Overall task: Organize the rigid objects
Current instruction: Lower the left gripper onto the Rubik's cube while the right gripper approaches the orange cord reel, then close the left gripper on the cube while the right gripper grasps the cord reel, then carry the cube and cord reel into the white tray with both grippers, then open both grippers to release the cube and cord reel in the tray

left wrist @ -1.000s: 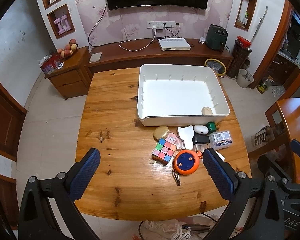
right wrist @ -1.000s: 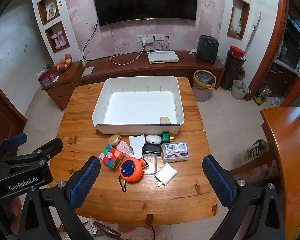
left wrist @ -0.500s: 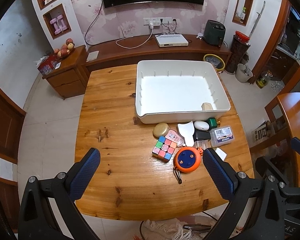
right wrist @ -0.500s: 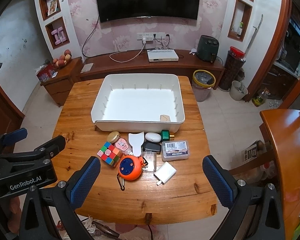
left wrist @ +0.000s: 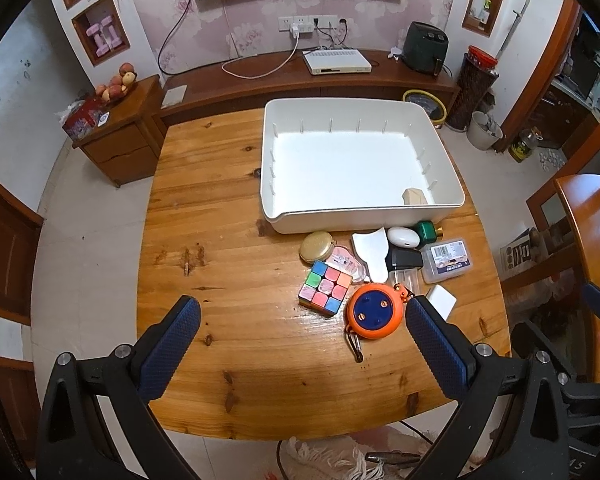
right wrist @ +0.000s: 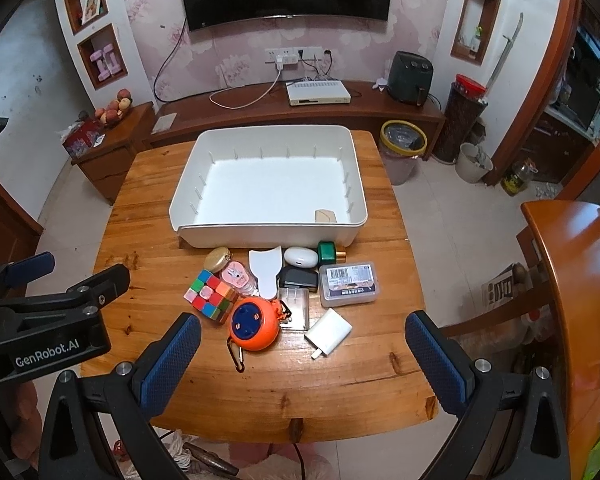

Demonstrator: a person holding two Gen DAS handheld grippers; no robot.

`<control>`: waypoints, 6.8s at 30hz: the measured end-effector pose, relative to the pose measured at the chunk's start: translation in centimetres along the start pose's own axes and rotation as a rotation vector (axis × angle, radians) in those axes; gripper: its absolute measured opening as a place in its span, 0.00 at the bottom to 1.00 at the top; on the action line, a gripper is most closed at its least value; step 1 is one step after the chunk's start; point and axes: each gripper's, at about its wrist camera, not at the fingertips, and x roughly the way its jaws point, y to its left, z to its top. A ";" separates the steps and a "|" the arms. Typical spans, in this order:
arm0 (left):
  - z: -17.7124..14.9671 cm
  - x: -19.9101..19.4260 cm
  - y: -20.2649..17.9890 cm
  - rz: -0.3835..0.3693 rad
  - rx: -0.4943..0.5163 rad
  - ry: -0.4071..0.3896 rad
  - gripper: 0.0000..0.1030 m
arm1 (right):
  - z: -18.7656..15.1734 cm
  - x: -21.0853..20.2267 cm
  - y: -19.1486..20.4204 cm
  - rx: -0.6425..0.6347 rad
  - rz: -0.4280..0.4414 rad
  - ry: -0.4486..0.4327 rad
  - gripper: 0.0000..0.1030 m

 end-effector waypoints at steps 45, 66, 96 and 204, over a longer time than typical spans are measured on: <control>-1.4 20.2 -1.6 -0.093 0.223 0.288 0.93 | -9.5 15.0 2.1 0.069 0.175 -0.068 0.99; -1.7 23.9 1.5 -0.163 0.272 0.330 0.62 | -10.5 20.6 9.5 -0.009 -0.137 -0.178 0.99; -0.8 19.6 6.7 -0.198 0.191 0.300 0.61 | -9.1 21.1 8.5 0.105 -0.271 -0.150 0.78; 12.9 9.6 1.1 -0.062 0.055 -0.021 0.99 | 12.4 15.8 -0.4 -0.165 0.173 0.043 0.79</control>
